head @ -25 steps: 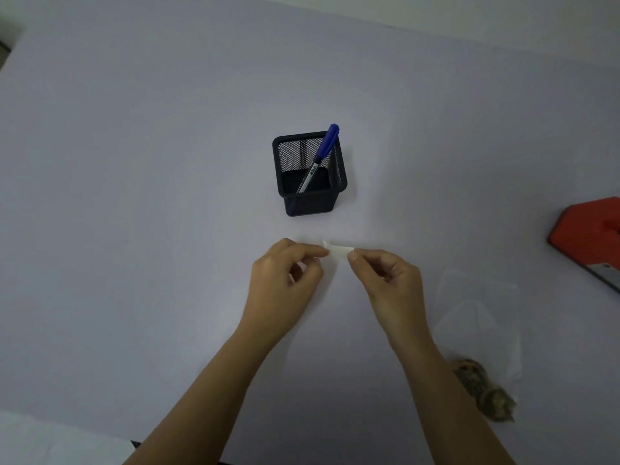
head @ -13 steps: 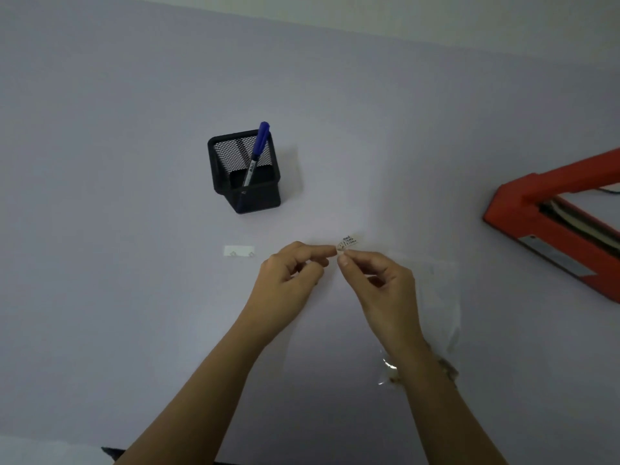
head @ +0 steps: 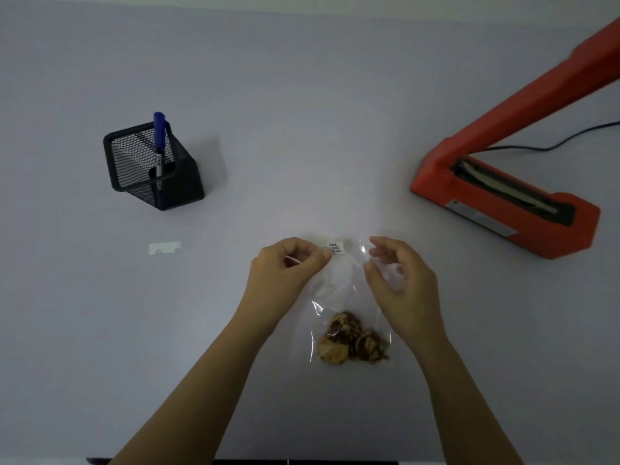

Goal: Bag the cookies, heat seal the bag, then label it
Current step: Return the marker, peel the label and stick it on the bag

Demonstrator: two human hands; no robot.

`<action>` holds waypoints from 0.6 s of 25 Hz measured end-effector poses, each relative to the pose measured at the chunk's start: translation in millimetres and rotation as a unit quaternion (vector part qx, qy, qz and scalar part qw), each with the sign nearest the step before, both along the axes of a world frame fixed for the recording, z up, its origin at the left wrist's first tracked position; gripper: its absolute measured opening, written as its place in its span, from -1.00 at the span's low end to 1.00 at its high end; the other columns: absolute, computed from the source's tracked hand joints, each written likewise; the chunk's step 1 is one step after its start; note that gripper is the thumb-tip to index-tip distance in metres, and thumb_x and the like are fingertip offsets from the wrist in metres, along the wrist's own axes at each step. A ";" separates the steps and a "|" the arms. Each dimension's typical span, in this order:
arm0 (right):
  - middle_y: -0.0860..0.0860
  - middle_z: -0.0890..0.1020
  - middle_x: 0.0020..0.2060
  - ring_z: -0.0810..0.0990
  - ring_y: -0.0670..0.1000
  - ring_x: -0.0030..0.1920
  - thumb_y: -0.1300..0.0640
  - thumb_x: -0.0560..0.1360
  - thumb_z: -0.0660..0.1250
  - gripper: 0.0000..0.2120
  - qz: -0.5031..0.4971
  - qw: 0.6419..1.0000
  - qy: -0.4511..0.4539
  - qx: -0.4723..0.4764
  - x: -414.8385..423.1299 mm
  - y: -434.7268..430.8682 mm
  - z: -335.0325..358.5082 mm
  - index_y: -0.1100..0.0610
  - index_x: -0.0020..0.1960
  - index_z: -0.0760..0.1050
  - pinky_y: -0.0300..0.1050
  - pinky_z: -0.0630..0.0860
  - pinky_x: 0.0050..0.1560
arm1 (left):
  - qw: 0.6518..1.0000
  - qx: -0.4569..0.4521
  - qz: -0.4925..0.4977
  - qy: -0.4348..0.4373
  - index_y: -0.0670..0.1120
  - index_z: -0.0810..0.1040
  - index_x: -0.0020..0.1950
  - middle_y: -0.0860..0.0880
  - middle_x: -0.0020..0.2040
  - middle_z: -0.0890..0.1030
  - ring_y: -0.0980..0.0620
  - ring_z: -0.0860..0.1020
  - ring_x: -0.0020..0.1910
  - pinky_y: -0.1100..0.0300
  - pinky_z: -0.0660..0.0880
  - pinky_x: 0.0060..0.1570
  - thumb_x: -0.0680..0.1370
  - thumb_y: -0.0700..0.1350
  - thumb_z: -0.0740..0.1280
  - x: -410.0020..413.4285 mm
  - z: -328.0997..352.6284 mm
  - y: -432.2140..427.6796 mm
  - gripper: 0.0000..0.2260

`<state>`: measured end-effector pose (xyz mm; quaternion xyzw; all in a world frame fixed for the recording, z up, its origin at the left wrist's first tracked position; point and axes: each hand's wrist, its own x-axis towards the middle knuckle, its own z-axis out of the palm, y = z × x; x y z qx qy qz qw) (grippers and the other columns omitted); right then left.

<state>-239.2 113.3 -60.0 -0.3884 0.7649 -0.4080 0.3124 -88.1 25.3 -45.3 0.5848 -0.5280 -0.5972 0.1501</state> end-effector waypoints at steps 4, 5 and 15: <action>-0.21 0.48 0.17 0.39 -0.10 0.23 0.07 0.40 0.41 -0.50 0.117 0.983 0.090 0.109 -21.2 11.5 -21.4 -0.07 0.30 0.35 -0.09 0.28 0.28 | 0.998 0.006 -0.046 -0.043 -0.08 0.62 -0.26 0.01 -0.35 0.59 0.09 0.51 -0.35 0.15 0.52 -0.25 0.43 0.00 0.44 -30.6 -7.9 10.9 -0.84; -0.18 0.46 0.21 0.36 -0.08 0.26 0.06 0.39 0.41 -0.47 0.132 0.978 0.106 0.118 -22.2 11.8 -25.5 -0.07 0.31 0.34 -0.12 0.23 0.26 | 0.996 0.001 -0.061 -0.061 -0.08 0.62 -0.25 0.01 -0.35 0.60 0.09 0.51 -0.35 0.15 0.54 -0.24 0.43 -0.01 0.44 -36.3 -11.0 12.6 -0.84; -0.09 0.51 0.19 0.40 -0.04 0.21 -0.01 0.33 0.42 -0.49 0.103 0.986 0.118 0.053 -22.7 11.3 -45.3 0.00 0.25 0.41 -0.08 0.30 0.18 | 0.983 -0.031 -0.049 -0.174 -0.04 0.61 -0.31 0.08 -0.40 0.58 0.16 0.52 -0.39 0.36 0.42 -0.36 0.40 0.02 0.47 -46.2 -29.7 19.4 -0.83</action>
